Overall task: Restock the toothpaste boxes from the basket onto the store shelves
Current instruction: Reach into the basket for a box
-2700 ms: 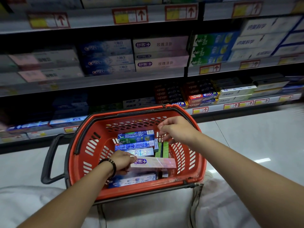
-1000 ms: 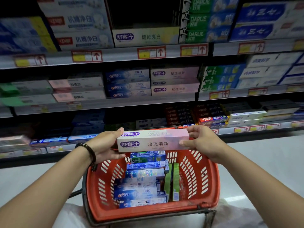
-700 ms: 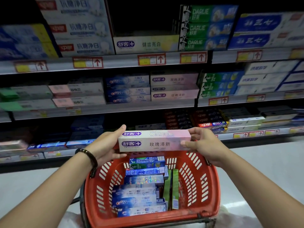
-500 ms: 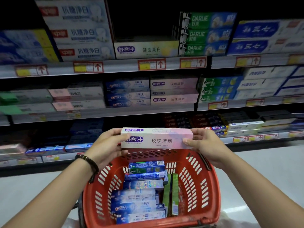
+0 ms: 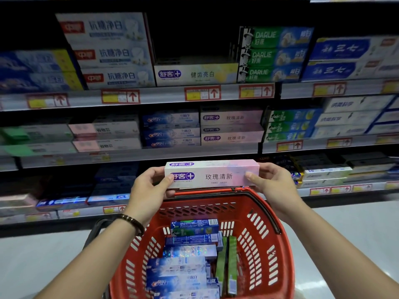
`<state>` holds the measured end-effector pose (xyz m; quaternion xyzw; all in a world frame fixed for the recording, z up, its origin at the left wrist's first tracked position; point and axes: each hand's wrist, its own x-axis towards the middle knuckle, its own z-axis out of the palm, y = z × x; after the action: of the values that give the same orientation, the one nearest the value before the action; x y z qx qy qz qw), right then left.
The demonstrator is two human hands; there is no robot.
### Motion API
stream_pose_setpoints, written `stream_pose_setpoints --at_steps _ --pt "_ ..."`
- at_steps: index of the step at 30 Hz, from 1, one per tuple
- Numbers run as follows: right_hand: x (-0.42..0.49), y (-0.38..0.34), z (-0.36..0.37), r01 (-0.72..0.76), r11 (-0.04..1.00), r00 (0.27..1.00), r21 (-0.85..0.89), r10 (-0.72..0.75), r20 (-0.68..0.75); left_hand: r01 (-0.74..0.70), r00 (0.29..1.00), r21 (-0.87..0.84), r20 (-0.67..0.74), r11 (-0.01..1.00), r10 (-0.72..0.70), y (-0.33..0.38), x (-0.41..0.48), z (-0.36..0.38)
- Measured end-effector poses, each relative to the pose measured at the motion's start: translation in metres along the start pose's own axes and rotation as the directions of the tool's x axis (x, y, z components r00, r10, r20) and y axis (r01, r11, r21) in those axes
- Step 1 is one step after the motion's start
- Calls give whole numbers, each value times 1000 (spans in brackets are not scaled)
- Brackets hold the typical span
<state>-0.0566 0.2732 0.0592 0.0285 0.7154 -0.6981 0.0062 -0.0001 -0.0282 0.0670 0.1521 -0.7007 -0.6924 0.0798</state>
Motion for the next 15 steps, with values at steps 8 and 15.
stream_pose_setpoints --at_steps 8,15 --pt "6 4 -1 80 992 988 -99 -93 -127 -76 993 73 -81 994 82 4 -1 15" --pt "12 5 -2 91 994 976 -59 -101 -193 -111 980 98 -157 989 126 0 -2 26"
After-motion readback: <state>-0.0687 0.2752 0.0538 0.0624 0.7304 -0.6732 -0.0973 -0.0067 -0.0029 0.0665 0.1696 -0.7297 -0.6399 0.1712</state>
